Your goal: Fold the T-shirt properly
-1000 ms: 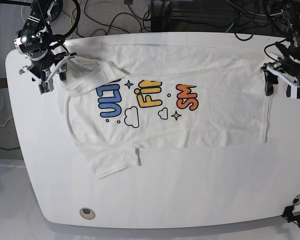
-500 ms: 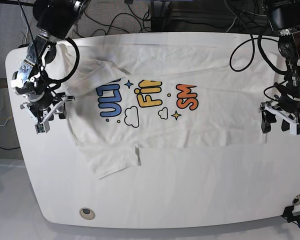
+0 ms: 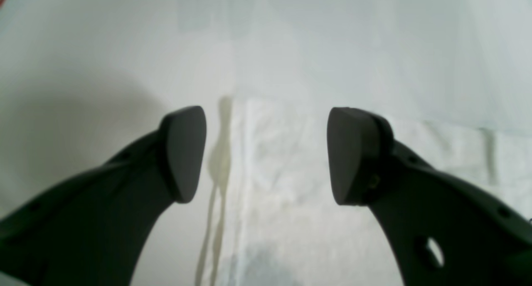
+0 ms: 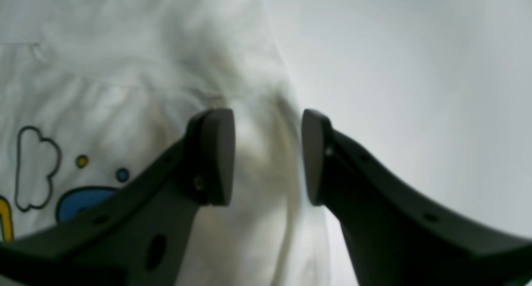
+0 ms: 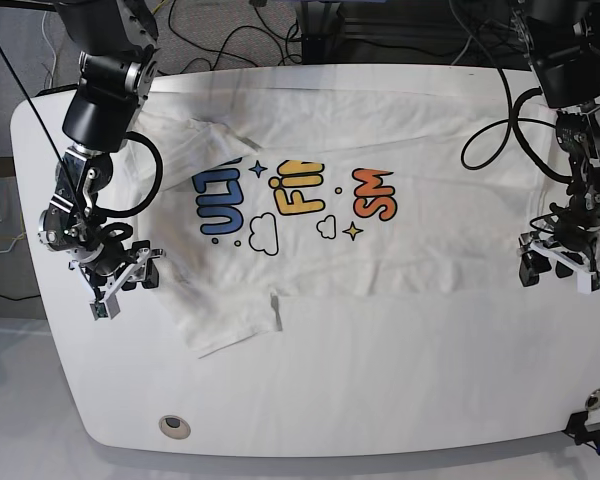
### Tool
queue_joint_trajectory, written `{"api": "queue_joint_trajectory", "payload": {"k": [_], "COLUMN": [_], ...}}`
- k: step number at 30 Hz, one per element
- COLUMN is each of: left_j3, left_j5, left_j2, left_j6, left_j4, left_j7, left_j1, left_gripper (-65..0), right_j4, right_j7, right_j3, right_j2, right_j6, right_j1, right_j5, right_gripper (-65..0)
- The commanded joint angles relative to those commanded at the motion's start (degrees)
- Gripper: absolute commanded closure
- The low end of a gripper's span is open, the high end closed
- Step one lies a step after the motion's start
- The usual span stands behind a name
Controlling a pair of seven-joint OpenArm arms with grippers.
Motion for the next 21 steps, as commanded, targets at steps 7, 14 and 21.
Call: {"api": "queue_joint_trajectory", "payload": {"k": [7, 14, 21], "left_j3": [0.00, 0.00, -0.09], "left_j5": [-0.09, -0.18, -0.26], "left_j2": [-1.05, -1.14, -1.14], "left_j6": [-0.18, -0.18, -0.26], "left_j4": [-4.31, -4.22, -4.13], "left_j7": [-2.99, -3.08, -3.08], "left_j1": [0.00, 0.00, 0.18], "left_gripper": [-43.1, -43.0, -43.0], "right_j4": [-8.79, -15.56, -17.76], "right_j7": [4.04, 11.16, 12.57], "right_j3": [-0.18, -0.18, -0.18], "right_j2": [0.97, 1.05, 1.05], "right_j6": [0.00, -0.09, -0.09], "right_j1": [4.48, 5.01, 4.48], "right_j5": [0.00, -0.09, -0.09], "right_gripper": [-25.9, -25.8, -25.8]}}
